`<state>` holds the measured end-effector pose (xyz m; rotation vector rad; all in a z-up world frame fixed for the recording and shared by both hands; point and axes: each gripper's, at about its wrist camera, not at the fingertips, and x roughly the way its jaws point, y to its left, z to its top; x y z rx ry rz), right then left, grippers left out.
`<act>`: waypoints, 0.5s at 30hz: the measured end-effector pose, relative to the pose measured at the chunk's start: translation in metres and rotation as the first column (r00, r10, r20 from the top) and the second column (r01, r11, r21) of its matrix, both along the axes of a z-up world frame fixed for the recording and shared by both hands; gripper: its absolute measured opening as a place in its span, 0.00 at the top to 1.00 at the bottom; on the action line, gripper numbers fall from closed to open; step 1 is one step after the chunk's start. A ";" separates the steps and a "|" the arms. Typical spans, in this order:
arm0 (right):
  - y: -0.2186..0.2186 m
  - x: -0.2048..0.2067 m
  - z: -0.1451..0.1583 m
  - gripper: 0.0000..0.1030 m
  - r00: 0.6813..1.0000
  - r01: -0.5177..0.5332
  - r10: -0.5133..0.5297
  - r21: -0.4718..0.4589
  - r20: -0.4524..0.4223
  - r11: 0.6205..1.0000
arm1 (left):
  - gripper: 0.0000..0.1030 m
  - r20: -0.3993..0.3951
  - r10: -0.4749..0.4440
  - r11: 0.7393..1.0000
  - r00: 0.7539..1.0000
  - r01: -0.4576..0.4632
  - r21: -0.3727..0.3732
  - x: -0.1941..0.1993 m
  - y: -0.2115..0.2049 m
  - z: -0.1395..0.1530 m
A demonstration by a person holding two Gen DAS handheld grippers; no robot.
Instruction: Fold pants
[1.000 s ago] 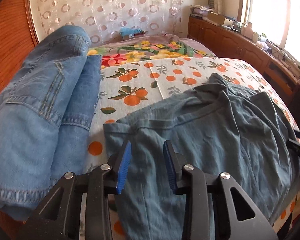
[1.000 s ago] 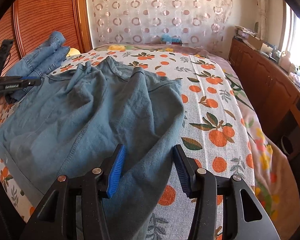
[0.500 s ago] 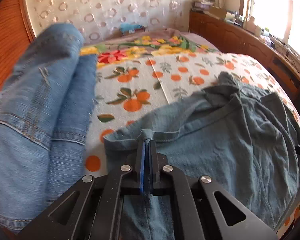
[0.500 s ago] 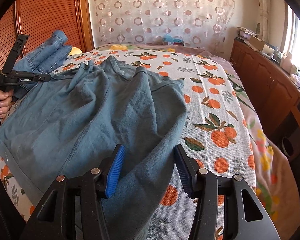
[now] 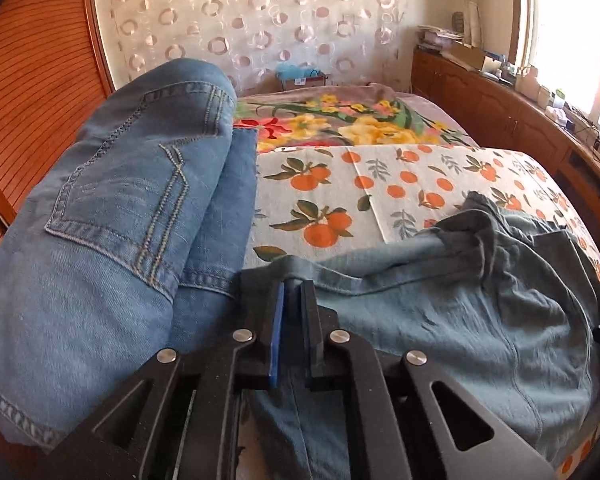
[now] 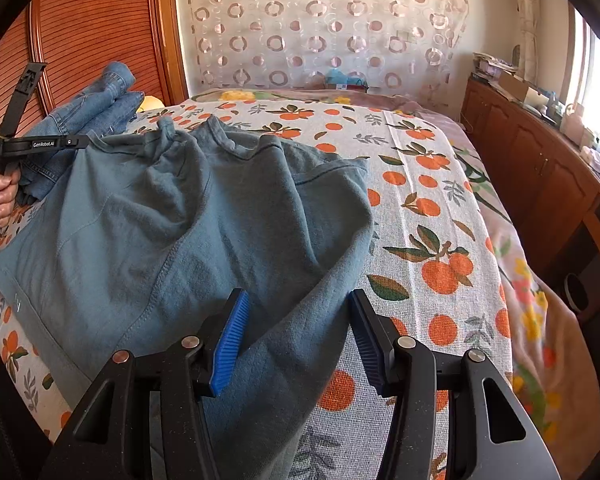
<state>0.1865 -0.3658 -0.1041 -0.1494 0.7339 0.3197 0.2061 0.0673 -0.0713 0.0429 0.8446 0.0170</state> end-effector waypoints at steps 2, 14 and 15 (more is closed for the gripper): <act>0.000 0.000 0.000 0.48 1.000 0.000 0.000 0.000 0.000 1.000 | 0.82 0.009 -0.019 1.000 1.000 0.019 0.002 -0.008 -0.006 0.002; -0.001 0.000 0.000 0.48 1.000 -0.001 0.001 0.002 0.000 1.000 | 0.30 0.074 -0.224 0.970 0.972 0.229 -0.078 -0.054 -0.059 0.005; -0.001 0.000 0.000 0.48 1.000 -0.001 0.001 0.001 0.000 1.000 | 0.30 0.075 -0.232 0.968 0.970 0.238 -0.079 -0.057 -0.062 0.003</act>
